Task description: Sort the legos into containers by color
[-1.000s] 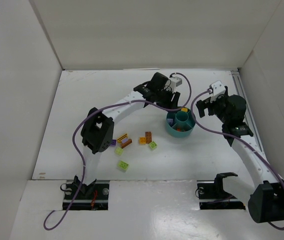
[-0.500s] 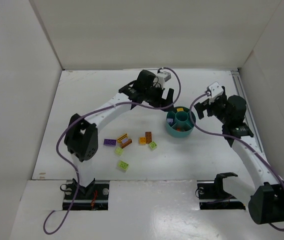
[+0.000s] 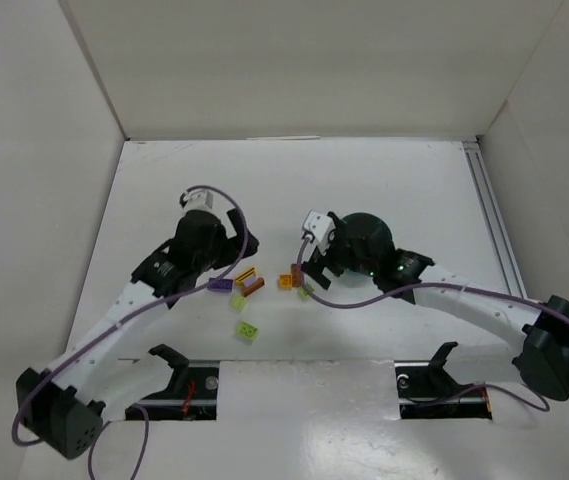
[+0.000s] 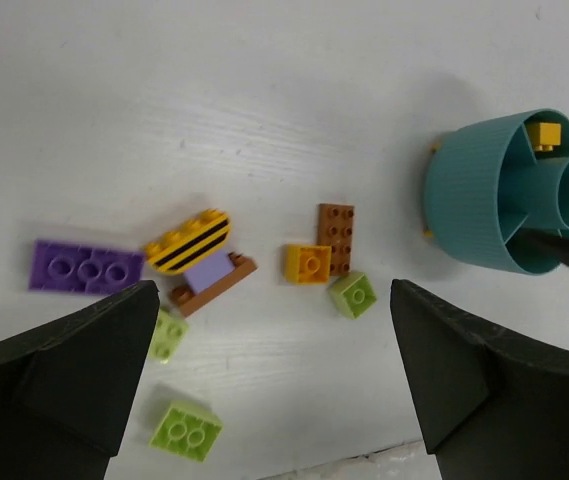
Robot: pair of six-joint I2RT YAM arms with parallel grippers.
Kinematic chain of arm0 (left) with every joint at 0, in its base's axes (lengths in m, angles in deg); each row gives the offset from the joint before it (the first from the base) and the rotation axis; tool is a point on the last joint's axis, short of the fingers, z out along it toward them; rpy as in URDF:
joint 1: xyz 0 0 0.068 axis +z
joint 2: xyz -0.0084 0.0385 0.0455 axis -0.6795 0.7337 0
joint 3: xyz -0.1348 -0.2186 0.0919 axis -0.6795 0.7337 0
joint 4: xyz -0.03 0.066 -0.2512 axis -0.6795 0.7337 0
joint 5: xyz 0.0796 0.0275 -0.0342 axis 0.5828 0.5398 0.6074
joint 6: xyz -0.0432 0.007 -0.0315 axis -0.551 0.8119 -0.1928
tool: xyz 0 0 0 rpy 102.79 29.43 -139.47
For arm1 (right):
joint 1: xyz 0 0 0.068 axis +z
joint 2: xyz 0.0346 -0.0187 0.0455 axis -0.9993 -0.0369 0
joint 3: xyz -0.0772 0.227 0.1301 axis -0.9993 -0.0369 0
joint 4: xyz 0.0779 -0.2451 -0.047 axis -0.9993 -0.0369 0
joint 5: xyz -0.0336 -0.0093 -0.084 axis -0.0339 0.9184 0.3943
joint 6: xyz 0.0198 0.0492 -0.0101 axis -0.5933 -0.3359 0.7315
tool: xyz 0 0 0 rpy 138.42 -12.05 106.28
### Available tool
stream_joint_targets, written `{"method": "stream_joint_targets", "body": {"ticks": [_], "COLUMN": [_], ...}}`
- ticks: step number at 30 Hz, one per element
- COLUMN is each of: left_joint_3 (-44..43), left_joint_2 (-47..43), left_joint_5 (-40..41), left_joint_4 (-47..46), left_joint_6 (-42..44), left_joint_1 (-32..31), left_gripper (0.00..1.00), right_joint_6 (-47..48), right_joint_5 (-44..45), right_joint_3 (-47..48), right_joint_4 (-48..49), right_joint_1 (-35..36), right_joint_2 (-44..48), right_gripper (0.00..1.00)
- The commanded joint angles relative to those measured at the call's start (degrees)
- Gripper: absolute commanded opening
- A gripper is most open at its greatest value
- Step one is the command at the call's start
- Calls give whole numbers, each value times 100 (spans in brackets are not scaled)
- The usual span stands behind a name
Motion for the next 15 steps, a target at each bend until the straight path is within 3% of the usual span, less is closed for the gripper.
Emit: {"method": "stream_joint_targets", "body": {"ticks": [1, 3, 7, 15], "left_joint_3": [525, 963, 1344, 1283], "left_joint_2": [-953, -1637, -2300, -1879], "left_joint_5": [751, 751, 751, 759], "left_joint_4": [527, 579, 518, 518], "left_joint_6": [-999, -1200, -1341, -1140], "left_joint_1": [16, 16, 16, 16], "left_gripper": [100, 100, 100, 100], "right_joint_6": [-1241, -1967, -2253, -2903], "right_joint_5": [658, 1026, 1301, 835], "right_joint_3": [-177, -335, -179, 138], "right_joint_4": [551, 678, 775, 775], "right_joint_1": [560, 903, 1334, 1625], "right_joint_2": [-279, -577, -1079, -2090], "right_gripper": [100, 100, 96, 95]}}
